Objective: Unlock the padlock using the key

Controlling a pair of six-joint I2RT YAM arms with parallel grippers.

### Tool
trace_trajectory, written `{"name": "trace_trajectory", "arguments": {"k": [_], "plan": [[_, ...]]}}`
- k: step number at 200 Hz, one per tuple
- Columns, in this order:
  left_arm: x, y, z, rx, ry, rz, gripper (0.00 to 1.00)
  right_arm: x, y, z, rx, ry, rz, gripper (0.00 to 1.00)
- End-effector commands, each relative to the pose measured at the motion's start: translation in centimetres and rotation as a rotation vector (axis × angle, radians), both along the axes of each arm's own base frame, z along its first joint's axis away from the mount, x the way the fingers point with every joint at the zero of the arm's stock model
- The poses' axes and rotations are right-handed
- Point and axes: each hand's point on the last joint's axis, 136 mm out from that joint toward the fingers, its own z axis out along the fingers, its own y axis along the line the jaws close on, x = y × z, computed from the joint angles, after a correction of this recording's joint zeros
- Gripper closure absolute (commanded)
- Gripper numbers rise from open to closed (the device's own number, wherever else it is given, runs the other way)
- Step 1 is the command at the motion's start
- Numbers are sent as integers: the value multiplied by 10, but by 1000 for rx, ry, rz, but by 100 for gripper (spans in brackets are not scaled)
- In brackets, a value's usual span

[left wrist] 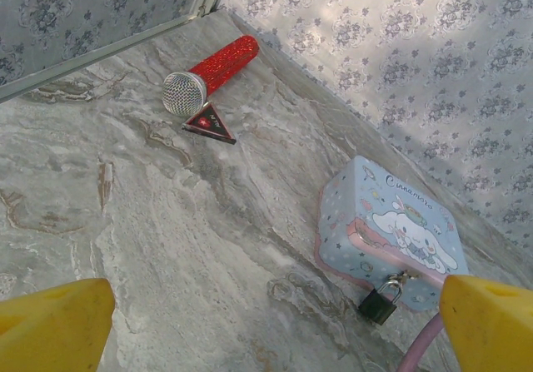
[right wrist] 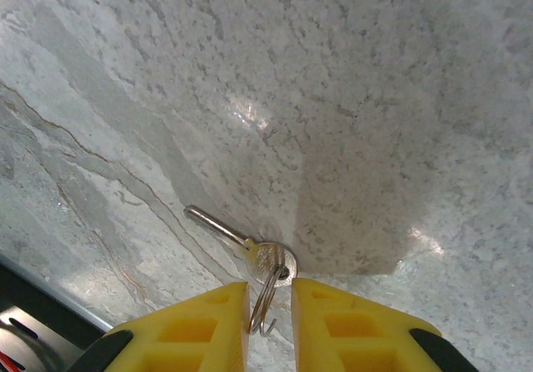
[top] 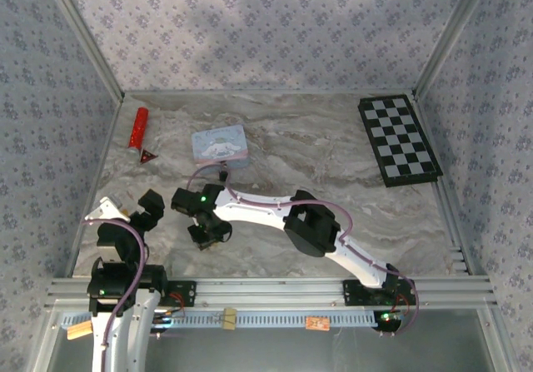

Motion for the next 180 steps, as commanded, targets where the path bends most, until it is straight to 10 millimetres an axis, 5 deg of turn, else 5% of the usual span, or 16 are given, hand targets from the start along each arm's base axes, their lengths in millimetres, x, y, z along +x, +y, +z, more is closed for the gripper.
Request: {"name": "trace_trajectory", "arguments": {"k": [1, 50, 136, 180], "plan": [[0, -1, 3, -5, -4, -3, 0, 0, -7, -13, -33, 19, -5, 79], [1, -2, 2, -3, -1, -8, 0, 1, -8, -17, -36, 29, -11, 76], [4, -6, -1, -10, 12, -30, 0, 2, -7, -22, -26, 42, -15, 87], [11, -14, -4, -24, 38, -75, 0, 15, -12, -5, 30, -37, -38, 93]]}}
